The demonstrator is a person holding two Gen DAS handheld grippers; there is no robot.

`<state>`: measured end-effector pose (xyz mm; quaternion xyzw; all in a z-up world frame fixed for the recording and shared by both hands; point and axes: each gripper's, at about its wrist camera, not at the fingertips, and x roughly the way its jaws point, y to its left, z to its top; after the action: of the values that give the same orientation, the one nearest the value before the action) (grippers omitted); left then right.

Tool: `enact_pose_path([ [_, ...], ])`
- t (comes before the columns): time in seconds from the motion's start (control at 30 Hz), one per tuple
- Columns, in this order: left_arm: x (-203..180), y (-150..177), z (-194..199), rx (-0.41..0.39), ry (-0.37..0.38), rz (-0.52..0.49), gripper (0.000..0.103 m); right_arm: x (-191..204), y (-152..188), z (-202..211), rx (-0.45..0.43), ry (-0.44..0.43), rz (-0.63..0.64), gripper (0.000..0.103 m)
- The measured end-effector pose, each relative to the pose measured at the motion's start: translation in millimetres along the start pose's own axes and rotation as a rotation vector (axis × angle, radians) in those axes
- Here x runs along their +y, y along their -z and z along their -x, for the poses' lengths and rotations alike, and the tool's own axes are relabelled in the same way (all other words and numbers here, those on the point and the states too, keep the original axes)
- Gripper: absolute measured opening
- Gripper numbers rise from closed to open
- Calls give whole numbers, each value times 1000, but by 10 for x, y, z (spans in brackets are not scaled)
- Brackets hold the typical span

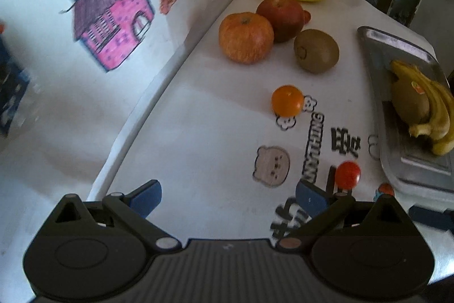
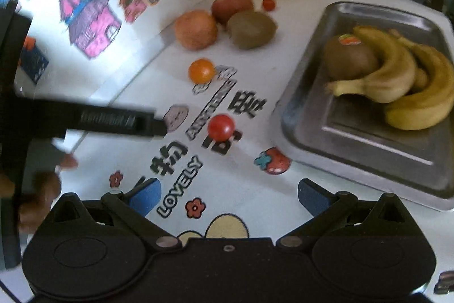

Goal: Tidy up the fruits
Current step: 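Move the left tool to the tangerine while the right tool approaches the cherry tomato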

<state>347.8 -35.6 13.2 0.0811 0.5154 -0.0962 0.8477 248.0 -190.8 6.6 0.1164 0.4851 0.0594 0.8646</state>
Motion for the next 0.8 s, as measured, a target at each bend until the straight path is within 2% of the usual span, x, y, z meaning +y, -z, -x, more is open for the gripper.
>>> enact_pose_path([
  [0.17, -80, -127, -100, -15, 24, -31, 102, 83, -6, -34, -15, -33, 79, 100],
  [0.37, -125, -355, -226, -38, 29, -40, 102, 133, -83, -140, -35, -22, 151, 90],
  [0.57, -155, -526, -320, -59, 35, -67, 102, 155, -180, -235, -55, -16, 162, 83],
  [0.8, -232, -592, -449, -56, 71, -113, 102, 200, -205, -292, -84, -11, 182, 69],
])
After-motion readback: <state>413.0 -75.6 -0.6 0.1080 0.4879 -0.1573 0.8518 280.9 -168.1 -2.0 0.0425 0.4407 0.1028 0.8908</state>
